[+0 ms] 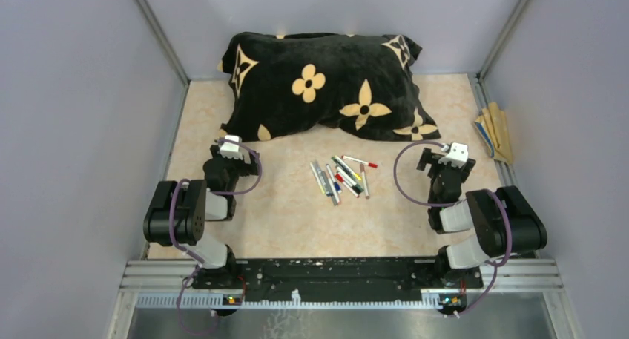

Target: Open the pen caps

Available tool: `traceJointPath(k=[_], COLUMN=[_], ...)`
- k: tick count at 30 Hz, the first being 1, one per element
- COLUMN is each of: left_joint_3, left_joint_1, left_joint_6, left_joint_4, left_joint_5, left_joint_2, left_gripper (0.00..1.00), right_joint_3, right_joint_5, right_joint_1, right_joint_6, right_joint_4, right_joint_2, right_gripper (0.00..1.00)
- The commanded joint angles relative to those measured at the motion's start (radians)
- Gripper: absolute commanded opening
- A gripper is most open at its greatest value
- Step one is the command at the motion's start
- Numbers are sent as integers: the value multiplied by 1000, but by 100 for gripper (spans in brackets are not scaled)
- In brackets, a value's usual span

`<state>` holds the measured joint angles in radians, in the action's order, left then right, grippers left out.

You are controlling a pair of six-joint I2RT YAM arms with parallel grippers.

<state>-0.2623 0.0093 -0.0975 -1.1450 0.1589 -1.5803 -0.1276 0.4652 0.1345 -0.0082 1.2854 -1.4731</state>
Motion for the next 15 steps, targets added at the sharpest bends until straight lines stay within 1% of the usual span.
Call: traceJointPath(k=[1,3,5,7,8,9,10,12,15], left_joint_3=[-14,-15,-17,-9,-10,-24,-59,-221,-467], left_joint_1=[5,4,5,7,6,8,12,13,13], left_joint_6=[16,16,16,23,30,43,51,44,-36], left_joint_4=[-41,-40,-38,-46,-58,-32,52,406,847], left_joint_5=[23,23,22,23,8,-9,-22,-42,-1], left_joint_2=[0,-1,-2,7,13,29,55,96,78], left_gripper=[99,99,99,99,99,99,99,99,99], right_joint_3=[-37,-41,-35,-33,-45,-76,-108,-171,-292], right_joint_5=[-13,-22,-2,-31,3,34,32,31,-23], right_joint_1=[-8,-18,-17,-16,-3,12,23,50,56], right_joint_6=[14,37,33,25,18,17,13,-27,121], right_joint_4=[9,-9,7,-29,-79,-162,-248,-379,-634], right_joint_2=[-3,0,6,50,81,124,163,245,355], right_gripper=[99,99,99,99,99,99,99,99,99])
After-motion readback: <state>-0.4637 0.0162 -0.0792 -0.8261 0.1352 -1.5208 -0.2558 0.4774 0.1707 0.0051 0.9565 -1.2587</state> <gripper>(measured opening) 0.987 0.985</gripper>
